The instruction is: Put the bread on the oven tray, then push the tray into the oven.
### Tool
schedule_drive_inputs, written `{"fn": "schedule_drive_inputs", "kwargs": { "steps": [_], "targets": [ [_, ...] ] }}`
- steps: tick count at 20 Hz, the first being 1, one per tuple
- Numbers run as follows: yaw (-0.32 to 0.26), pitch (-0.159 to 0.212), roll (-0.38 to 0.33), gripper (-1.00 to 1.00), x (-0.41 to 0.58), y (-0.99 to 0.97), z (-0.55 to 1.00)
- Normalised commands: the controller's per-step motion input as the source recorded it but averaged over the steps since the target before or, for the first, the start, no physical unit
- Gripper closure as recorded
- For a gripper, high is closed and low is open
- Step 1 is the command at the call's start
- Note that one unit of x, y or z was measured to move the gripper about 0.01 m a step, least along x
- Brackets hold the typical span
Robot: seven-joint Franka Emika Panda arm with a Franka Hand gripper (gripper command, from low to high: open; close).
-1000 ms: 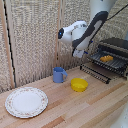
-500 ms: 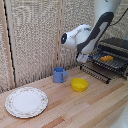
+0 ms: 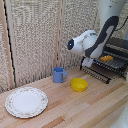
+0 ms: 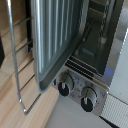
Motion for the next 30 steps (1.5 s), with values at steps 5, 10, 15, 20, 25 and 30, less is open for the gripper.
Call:
{"fn": "schedule_drive_inputs", "kwargs": {
  "steps": [5, 10, 15, 20, 25, 30],
  "targets": [
    [0.085, -0.002, -0.147, -1.0, -0.041, -0.23, -0.39],
    [0.062, -0.008, -0.043, -1.0, 0.0, -0.22, -0.29],
    [0.009, -0.016, 0.003, -1.0, -0.009, -0.29, 0.01],
    [0.0, -0.025, 0.077, 1.0, -0.088, -0.3, 0.16],
    [0.023, -0.001, 0.007, 1.0, -0.045, -0.04, 0.02],
    [0.018, 0.017, -0.001, 1.0, 0.0, 0.01, 0.0]
  ]
}}
